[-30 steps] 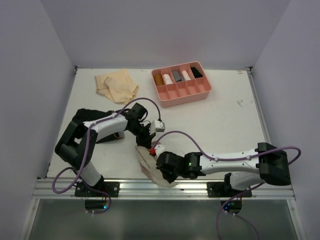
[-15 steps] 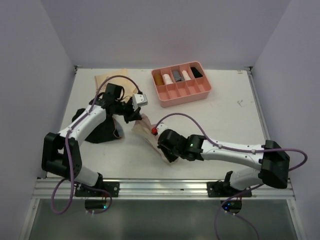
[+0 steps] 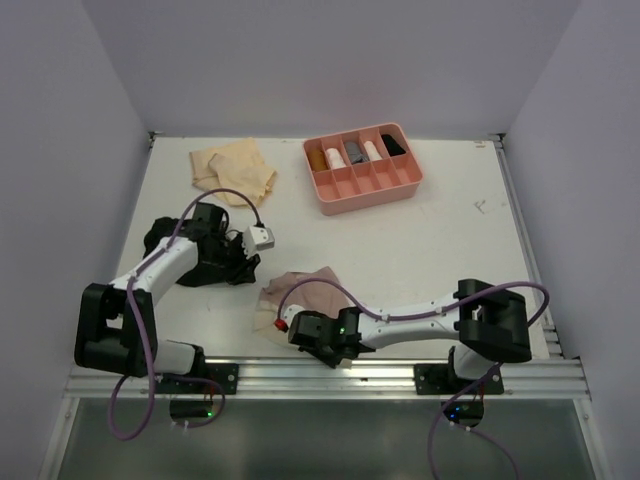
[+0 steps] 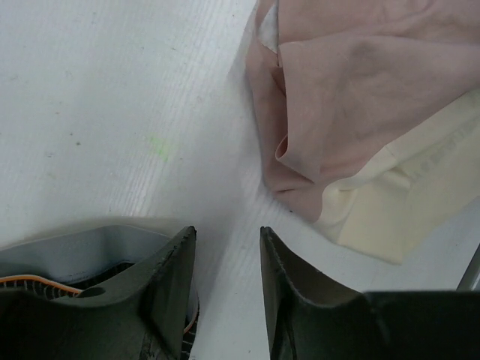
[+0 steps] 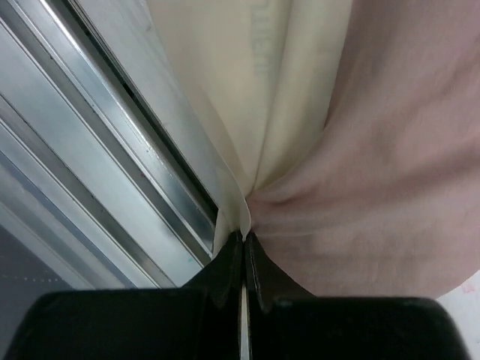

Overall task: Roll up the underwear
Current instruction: Flatten the underwear

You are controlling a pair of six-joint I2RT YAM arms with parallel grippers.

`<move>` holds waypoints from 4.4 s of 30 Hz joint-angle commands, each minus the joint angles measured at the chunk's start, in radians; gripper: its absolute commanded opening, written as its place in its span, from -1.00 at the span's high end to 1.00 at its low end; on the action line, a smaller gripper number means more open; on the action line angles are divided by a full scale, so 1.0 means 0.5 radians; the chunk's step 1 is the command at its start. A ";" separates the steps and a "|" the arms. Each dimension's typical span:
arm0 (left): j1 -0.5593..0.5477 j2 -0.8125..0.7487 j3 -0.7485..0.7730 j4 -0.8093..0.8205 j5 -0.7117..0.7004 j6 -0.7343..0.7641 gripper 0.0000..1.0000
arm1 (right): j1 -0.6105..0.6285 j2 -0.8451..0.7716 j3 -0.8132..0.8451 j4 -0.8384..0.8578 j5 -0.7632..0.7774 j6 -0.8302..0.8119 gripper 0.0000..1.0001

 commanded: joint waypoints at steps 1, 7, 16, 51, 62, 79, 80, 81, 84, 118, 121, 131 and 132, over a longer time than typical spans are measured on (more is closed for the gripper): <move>0.049 -0.029 0.145 -0.117 0.218 0.125 0.11 | 0.091 0.053 0.092 -0.009 0.049 -0.019 1.00; 0.031 -0.060 0.164 -0.387 0.461 0.327 0.06 | 0.131 0.010 0.080 -0.012 0.120 0.064 0.84; -0.196 -0.201 -0.158 -0.097 0.194 0.071 0.24 | 0.128 -0.153 -0.064 0.059 0.203 0.079 0.96; -0.224 0.378 0.160 0.600 -0.073 -0.700 0.98 | -0.188 -0.558 -0.104 0.108 0.095 -0.271 0.32; -0.224 0.409 0.176 0.551 -0.073 -0.676 0.88 | -0.108 -0.156 0.037 0.142 0.258 -0.292 0.35; -0.224 0.471 0.213 0.533 -0.073 -0.648 0.85 | -0.108 -0.202 0.086 0.117 0.411 -0.363 0.32; -0.224 0.471 0.213 0.533 -0.073 -0.648 0.84 | -0.108 -0.196 0.092 0.114 0.402 -0.375 0.32; -0.224 0.468 0.216 0.533 -0.073 -0.648 0.84 | -0.108 -0.186 0.114 0.108 0.393 -0.384 0.32; -0.224 0.474 0.219 0.530 -0.070 -0.651 0.83 | -0.108 -0.131 0.184 0.083 0.353 -0.409 0.31; -0.224 0.501 0.213 0.524 -0.061 -0.636 0.78 | -0.108 0.044 0.353 -0.030 0.206 -0.568 0.38; -0.224 0.504 0.213 0.524 -0.064 -0.627 0.78 | -0.108 0.044 0.295 -0.012 0.193 -0.550 0.38; -0.224 0.529 0.207 0.545 -0.073 -0.642 0.75 | -0.111 0.022 0.123 0.025 0.230 -0.498 0.40; -0.224 0.526 0.207 0.545 -0.073 -0.642 0.75 | -0.108 0.022 0.111 0.031 0.239 -0.492 0.40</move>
